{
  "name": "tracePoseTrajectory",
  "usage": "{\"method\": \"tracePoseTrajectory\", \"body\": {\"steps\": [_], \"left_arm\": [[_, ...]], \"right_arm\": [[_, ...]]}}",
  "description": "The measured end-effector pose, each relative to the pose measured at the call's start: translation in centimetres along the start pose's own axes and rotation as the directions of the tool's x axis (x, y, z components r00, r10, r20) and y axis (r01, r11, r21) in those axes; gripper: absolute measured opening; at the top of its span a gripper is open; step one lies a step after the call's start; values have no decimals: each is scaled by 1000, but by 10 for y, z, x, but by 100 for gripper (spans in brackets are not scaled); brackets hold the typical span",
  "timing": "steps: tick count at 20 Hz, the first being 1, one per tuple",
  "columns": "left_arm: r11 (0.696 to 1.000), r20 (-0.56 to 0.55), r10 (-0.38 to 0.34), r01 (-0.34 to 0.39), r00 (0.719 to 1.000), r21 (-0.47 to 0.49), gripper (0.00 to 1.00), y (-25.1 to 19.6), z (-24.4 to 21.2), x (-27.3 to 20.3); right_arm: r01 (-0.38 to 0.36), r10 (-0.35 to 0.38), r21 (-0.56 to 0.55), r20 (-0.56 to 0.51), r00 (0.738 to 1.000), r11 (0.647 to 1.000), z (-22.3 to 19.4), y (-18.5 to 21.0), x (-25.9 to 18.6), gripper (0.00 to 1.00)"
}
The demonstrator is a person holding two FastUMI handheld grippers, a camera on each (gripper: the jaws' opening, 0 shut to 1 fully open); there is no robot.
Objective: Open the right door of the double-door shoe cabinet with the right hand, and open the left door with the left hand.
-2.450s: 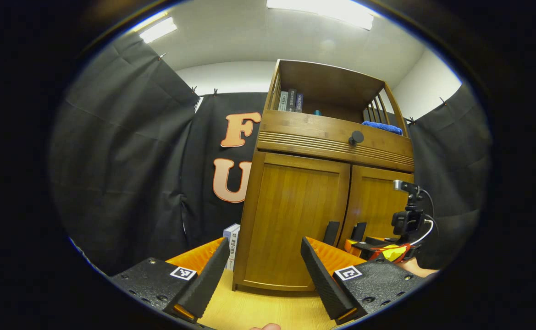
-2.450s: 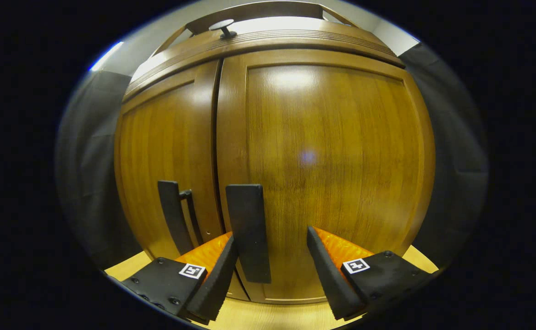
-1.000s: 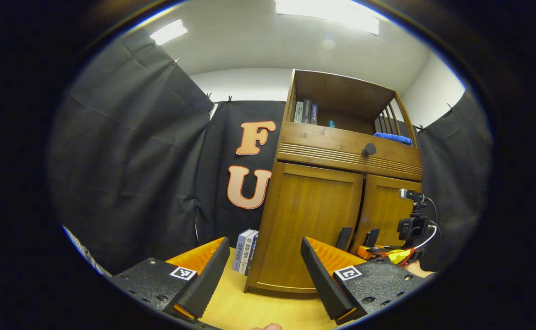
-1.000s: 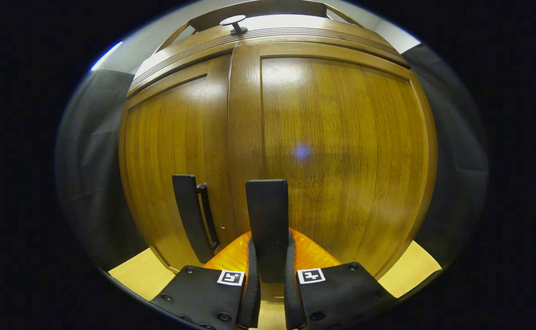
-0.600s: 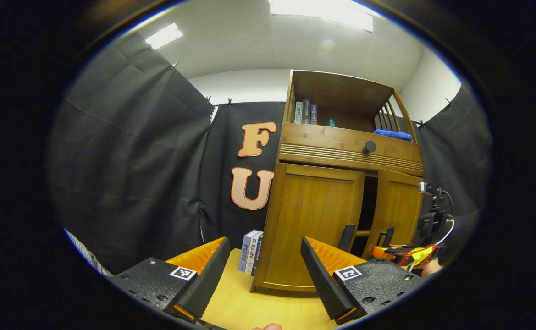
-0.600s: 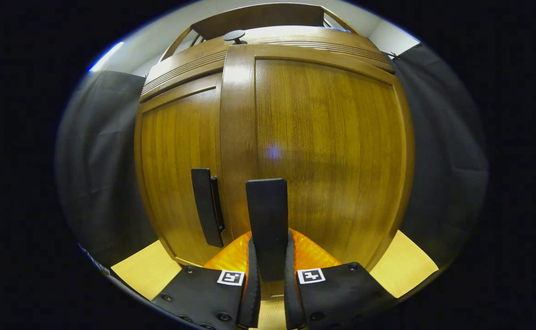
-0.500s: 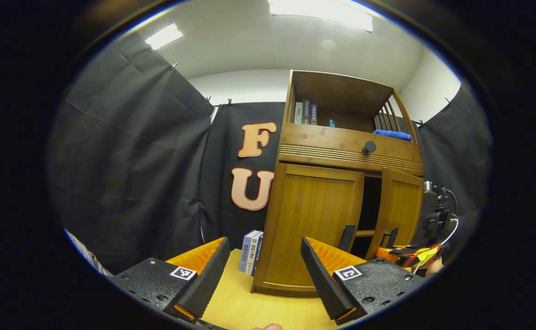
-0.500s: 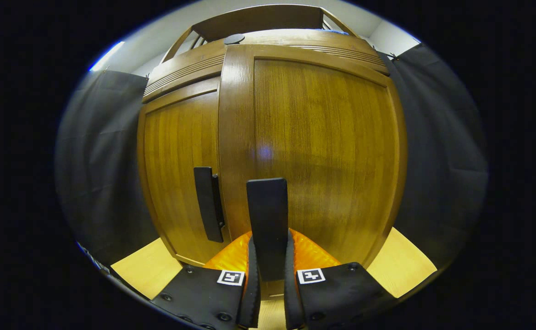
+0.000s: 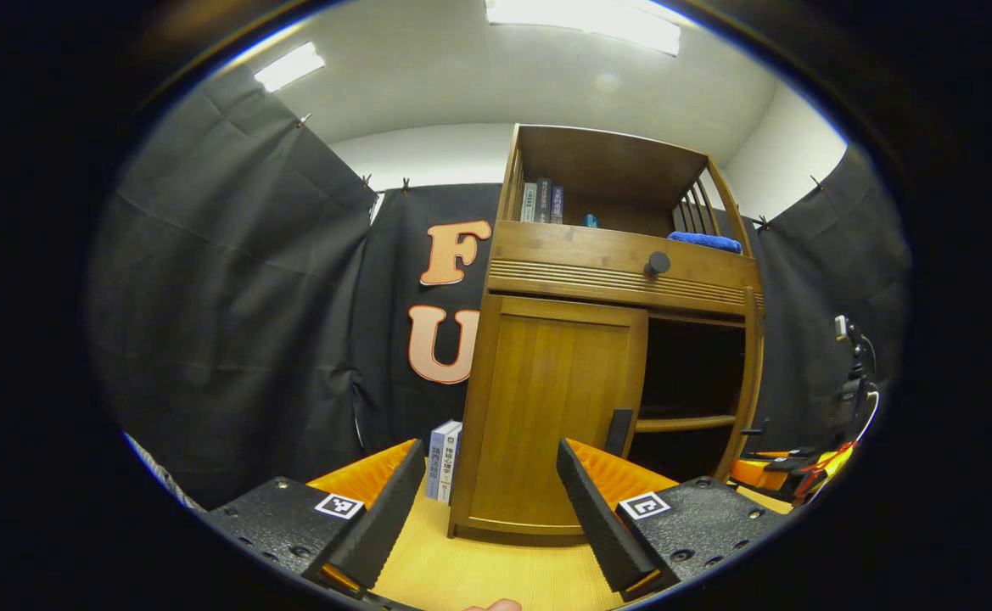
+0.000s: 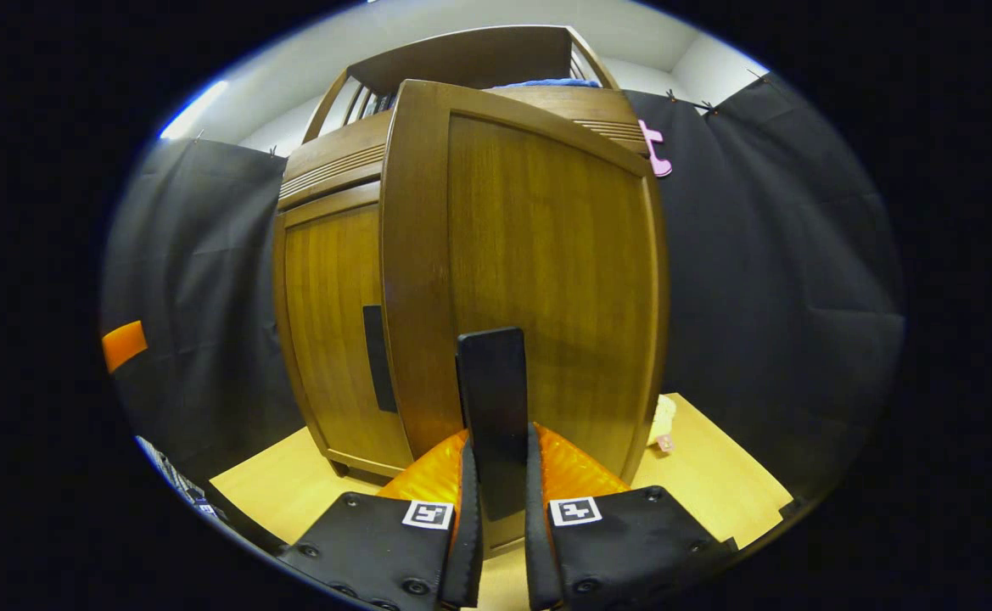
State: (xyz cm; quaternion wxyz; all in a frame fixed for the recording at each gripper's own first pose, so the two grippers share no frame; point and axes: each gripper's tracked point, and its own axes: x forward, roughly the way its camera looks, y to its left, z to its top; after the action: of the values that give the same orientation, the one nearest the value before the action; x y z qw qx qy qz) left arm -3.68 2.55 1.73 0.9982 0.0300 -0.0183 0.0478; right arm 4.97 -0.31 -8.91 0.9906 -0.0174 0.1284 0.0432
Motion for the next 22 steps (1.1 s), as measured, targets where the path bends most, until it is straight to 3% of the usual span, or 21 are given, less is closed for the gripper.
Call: {"method": "tracePoseTrajectory", "body": {"steps": [7,8,9,16,17,18,20,21,22], "left_arm": [[999,10,-32,32,999,-1,94,-14,0,6],[999,8,-36,36,999,-5,94,-16,-1,7],[999,5,-41,41,999,-10,92,-18,-3,8],[997,0,-76,76,997,-22,95,-32,-8,10],[996,-2,-83,82,997,-28,95,-35,-9,11],[996,-5,-88,88,996,-33,95,-37,-11,11],[995,-10,-96,95,995,-37,95,-40,-13,13],[994,-11,-98,98,995,-38,95,-41,-14,13],[994,-13,-99,98,995,-38,95,-41,-16,14]], "right_arm": [[32,-32,-12,10,999,999,-2,-31,-30,28],[39,-39,-6,11,999,999,-2,-36,-34,33],[48,-48,-1,11,999,999,-1,-41,-37,22],[141,-141,-30,13,990,990,-4,-75,-58,22],[153,-153,-40,13,988,987,-3,-80,-59,27],[164,-163,-48,13,986,985,-2,-84,-60,22],[183,-183,-51,4,983,982,-8,-93,-62,27],[196,-196,-51,4,981,979,-9,-97,-66,22],[207,-207,-49,7,978,977,-10,-101,-68,27]]}}
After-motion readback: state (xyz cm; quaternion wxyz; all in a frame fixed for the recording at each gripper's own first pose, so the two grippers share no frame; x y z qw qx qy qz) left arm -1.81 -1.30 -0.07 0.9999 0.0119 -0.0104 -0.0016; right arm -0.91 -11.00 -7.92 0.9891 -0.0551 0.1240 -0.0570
